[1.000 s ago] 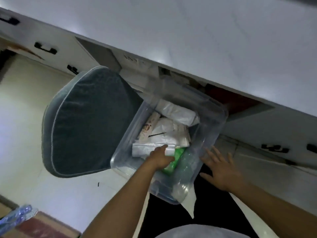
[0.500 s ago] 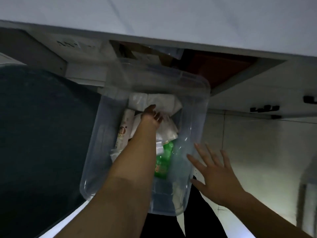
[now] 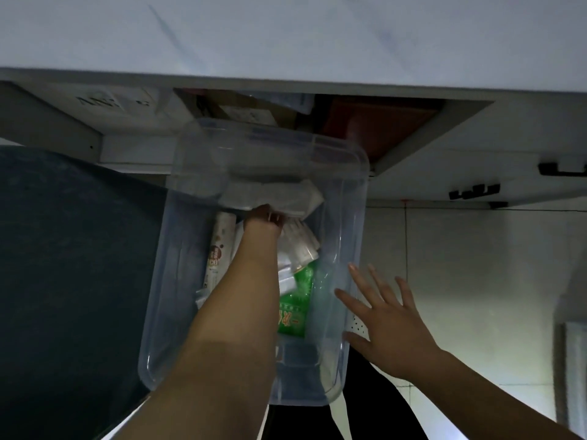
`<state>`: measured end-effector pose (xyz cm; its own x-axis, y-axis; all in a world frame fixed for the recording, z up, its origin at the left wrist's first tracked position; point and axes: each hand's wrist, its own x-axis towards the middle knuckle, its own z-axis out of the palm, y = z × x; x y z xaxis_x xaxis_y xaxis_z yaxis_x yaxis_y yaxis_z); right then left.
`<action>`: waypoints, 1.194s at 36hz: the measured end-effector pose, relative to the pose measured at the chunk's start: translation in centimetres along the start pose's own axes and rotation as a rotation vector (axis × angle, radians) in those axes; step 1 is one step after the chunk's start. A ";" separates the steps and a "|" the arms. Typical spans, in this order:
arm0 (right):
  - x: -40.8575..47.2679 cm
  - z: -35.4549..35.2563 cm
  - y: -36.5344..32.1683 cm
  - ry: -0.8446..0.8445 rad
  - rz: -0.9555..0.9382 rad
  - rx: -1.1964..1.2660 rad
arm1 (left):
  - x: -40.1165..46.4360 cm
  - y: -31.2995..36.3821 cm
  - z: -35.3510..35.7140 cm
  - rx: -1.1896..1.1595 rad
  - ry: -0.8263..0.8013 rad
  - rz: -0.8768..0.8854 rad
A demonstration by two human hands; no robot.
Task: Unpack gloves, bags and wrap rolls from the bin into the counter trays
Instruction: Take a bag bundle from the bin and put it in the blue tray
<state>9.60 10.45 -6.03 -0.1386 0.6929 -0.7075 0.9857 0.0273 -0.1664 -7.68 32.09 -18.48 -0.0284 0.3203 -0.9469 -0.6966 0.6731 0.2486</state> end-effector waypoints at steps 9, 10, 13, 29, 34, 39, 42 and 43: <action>-0.3 -2.9 0.2 -0.063 -0.030 0.055 | -9.6 -1.1 -6.2 0.246 -0.071 0.079; -0.5 -3.5 0.3 -0.065 -0.034 0.066 | -11.3 -1.1 -6.9 0.276 -0.068 0.101; -1.5 -6.2 0.5 -0.043 -0.053 0.121 | -16.5 -1.4 -8.8 0.361 -0.084 0.156; -12.3 -12.3 1.9 -0.227 -0.082 1.695 | -37.1 -6.9 -11.2 0.640 -0.444 0.308; -14.5 -10.4 2.2 -0.224 -0.091 1.720 | -38.6 -9.3 -11.4 0.691 -0.479 0.283; -16.1 -8.7 2.5 -0.189 -0.094 1.725 | -39.3 -10.7 -11.4 0.741 -0.488 0.269; -16.8 -7.6 2.9 -0.160 -0.081 1.726 | -39.4 -11.5 -11.4 0.785 -0.485 0.256; -17.1 -7.3 3.1 -0.147 -0.072 1.728 | -39.4 -11.8 -11.4 0.804 -0.482 0.253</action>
<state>15.71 3.97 10.56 -0.2772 0.6564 -0.7016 -0.2401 -0.7544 -0.6109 -6.54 3.96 13.56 0.3113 0.6369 -0.7053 -0.0072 0.7438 0.6684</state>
